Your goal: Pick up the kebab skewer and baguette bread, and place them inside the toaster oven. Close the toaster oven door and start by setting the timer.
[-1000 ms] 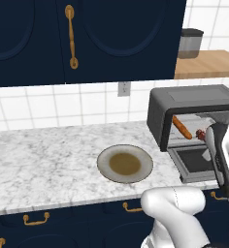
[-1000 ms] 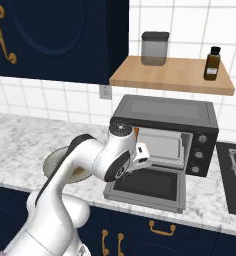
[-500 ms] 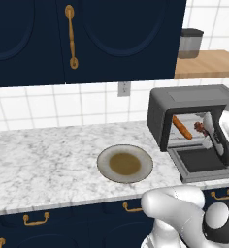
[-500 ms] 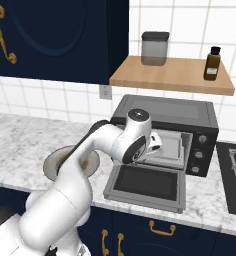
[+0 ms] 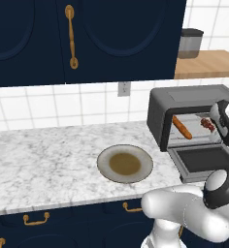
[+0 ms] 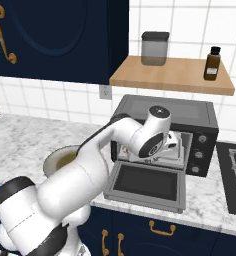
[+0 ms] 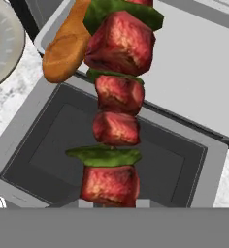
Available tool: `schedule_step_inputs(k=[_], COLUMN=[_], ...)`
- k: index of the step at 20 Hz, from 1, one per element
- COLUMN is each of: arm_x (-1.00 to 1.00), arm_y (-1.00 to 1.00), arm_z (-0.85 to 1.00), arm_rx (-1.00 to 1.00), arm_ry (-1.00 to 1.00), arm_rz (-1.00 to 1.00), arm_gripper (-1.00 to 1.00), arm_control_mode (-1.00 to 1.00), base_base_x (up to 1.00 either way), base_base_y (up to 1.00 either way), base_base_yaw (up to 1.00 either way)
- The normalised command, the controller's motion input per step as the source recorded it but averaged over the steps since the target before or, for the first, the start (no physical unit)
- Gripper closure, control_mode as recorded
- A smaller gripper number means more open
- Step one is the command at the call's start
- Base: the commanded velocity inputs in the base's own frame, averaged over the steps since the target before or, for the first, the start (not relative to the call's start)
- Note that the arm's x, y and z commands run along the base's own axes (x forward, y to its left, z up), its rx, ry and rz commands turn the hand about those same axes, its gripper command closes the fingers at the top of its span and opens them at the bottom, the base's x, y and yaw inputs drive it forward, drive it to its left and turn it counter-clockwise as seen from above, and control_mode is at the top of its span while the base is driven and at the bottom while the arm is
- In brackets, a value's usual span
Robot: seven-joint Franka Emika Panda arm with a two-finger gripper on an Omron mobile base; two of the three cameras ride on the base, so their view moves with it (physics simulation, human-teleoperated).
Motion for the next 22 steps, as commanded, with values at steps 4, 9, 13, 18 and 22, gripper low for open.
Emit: schedule_step_inputs(k=[4, 9, 13, 18, 22], arm_x=[0.33, 0.37, 0.33, 0.28, 0.29], arm_y=[-0.13, -0.02, -0.02, 0.0, 0.0], arm_z=[-0.18, -0.1, -0.04, -0.23, -0.22], arm_rx=[0.06, 0.08, 0.04, 0.01, 0.02], arm_ry=[0.0, 0.0, 0.0, 0.0, 0.0], arm_rz=[0.0, 0.0, 0.0, -0.03, -0.04], arm_gripper=[1.0, 1.0, 1.0, 1.0, 1.0], arm_control_mode=[-1.0, -1.0, -1.0, -1.0, -1.0], base_base_x=[0.0, 0.0, 0.0, 0.0, 0.0], base_base_y=[0.0, 0.0, 0.0, 0.0, 0.0], base_base_yaw=[0.0, 0.0, 0.0, 0.0, 0.0])
